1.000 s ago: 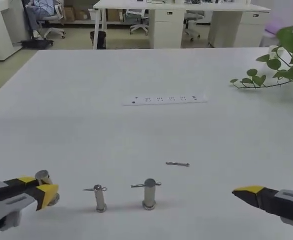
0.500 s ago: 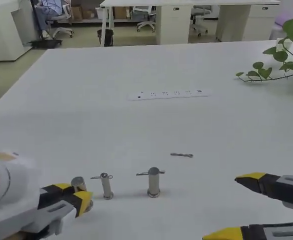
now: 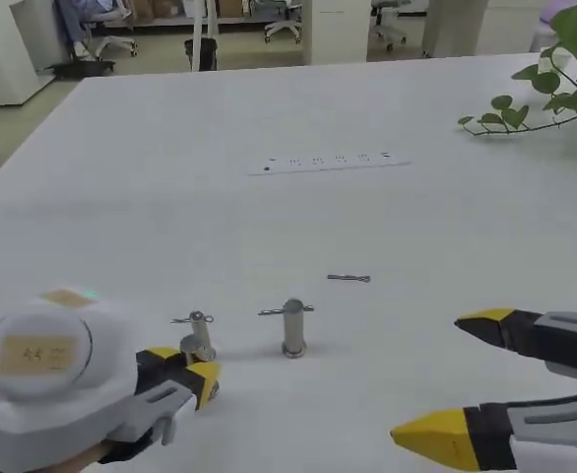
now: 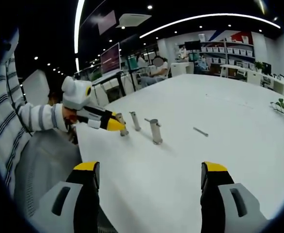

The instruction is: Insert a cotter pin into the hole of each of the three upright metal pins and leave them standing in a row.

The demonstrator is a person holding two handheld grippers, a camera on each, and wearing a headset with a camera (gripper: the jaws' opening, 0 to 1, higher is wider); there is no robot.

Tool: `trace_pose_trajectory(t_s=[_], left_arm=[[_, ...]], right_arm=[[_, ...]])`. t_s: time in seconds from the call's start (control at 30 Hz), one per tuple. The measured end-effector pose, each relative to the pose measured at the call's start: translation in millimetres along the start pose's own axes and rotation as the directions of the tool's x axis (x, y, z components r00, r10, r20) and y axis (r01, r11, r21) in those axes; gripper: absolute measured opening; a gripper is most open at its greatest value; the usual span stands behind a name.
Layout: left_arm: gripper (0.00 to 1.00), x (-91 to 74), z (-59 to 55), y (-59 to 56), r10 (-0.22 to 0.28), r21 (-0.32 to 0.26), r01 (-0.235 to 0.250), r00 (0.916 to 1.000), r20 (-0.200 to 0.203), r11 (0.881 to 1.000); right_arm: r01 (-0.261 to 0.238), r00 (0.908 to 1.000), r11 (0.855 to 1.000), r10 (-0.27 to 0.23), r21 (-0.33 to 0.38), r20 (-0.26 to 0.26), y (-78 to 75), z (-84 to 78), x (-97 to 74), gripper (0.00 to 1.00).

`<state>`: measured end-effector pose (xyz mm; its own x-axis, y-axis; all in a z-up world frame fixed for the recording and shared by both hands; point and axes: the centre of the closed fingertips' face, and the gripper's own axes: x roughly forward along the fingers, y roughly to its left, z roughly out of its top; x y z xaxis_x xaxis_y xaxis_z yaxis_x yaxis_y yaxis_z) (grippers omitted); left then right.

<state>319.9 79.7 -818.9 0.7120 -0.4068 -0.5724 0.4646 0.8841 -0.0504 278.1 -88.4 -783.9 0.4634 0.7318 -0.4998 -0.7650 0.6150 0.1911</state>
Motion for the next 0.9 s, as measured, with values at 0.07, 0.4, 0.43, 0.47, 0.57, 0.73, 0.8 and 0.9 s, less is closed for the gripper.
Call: trace_pose_trajectory(t_s=[0.07, 0.4, 0.43, 0.47, 0.57, 0.73, 0.8, 0.9], left_arm=[[0.11, 2.2, -0.9, -2.7, 0.001, -0.004, -0.001, 1.0000, -0.002, 1.000], [0.11, 13.7, -8.6, -28.1, -0.067, 0.045, 0.068, 0.9977, -0.010, 0.997], [0.11, 14.1, -9.6, -29.8, -0.071, 0.055, 0.071, 0.9974, -0.011, 0.996], [0.11, 15.2, -11.1, -31.5, -0.073, 0.067, 0.074, 0.9972, -0.017, 0.995], [0.11, 16.4, -10.3, -34.0, -0.072, 0.093, 0.073, 0.9973, -0.015, 0.993], [0.11, 16.7, -9.3, -32.9, -0.071, 0.076, 0.072, 0.9974, -0.011, 0.995], [0.11, 17.0, -9.2, -32.2, -0.061, 0.071, 0.062, 0.9981, -0.009, 0.996], [0.11, 16.7, -9.2, -32.0, -0.063, 0.069, 0.063, 0.9980, 0.001, 0.996]], right_arm=[[-0.002, 1.0000, 1.000, 0.002, 0.000, -0.001, 0.2, -0.7, 0.2, 0.87], [-0.008, 0.9999, 1.000, 0.008, 0.000, -0.012, 1.5, -3.8, 1.4, 0.87], [-0.008, 0.9999, 1.000, 0.008, 0.000, -0.014, 1.6, -4.0, 1.4, 0.87], [-0.008, 0.9998, 1.000, 0.008, 0.000, -0.015, 1.9, -4.1, 1.3, 0.87], [-0.008, 0.9998, 1.000, 0.008, 0.000, -0.018, 2.3, -3.8, 1.0, 0.87], [-0.001, 0.9999, 1.000, 0.001, -0.001, -0.017, 1.7, -2.3, 0.0, 0.87], [0.001, 0.9999, 1.000, -0.001, 0.001, -0.017, 1.5, -2.3, 0.3, 0.87], [0.006, 0.9998, 1.000, -0.006, 0.002, -0.019, 0.8, -2.5, 0.9, 0.87]])
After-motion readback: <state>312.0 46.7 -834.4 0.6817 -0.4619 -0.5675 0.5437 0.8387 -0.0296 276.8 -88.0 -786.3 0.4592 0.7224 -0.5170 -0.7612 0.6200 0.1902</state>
